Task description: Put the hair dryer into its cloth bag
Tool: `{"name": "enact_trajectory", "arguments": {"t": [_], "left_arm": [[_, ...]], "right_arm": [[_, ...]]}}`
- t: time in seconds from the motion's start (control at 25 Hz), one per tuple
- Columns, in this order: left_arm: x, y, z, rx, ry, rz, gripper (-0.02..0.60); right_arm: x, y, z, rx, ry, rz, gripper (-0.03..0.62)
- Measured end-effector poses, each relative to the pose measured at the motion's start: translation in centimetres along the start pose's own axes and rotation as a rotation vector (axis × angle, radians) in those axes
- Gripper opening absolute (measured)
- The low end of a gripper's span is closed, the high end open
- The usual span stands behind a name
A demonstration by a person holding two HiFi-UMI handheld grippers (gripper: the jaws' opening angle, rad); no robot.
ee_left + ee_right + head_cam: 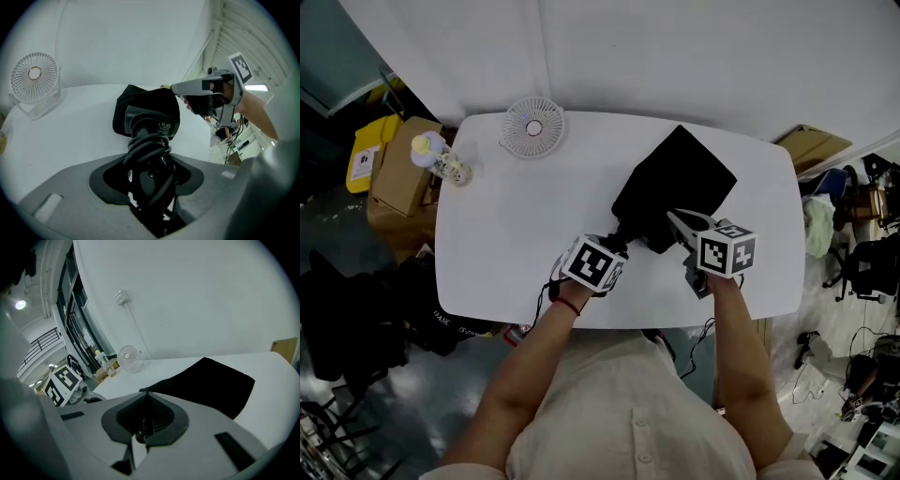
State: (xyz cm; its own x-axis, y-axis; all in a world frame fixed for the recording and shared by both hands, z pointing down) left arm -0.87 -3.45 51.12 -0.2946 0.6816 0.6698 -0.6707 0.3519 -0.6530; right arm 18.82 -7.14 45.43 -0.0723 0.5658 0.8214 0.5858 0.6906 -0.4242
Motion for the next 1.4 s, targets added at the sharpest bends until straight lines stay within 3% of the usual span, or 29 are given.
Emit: {"name": "enact_trajectory", "arguments": {"t": [0.68, 1.4], "left_arm": [[-1.3, -2.3, -0.3, -0.033, -0.039, -0.028, 0.212], [-3.1, -5.7, -1.0, -0.011, -0.041, -0.063, 0.212]], "right_arm": [[-0.2, -0.1, 0.6, -0.036, 0.002, 0.008, 0.020], [-0.3, -0.2, 0.9, -0.069, -0.014, 0.000, 0.020]]}}
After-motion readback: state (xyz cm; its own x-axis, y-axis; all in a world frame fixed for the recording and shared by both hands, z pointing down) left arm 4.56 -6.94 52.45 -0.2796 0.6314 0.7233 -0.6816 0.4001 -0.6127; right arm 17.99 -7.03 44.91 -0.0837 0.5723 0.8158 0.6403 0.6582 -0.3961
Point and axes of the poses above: the fingertips, and each gripper's own axes: y backward along the fingers, z to its left, x out of its underside, the point moved 9 cm from there along y, backward along the fingers, and after that the axes turned 14 degrees about -z, right-handed, at the moved point
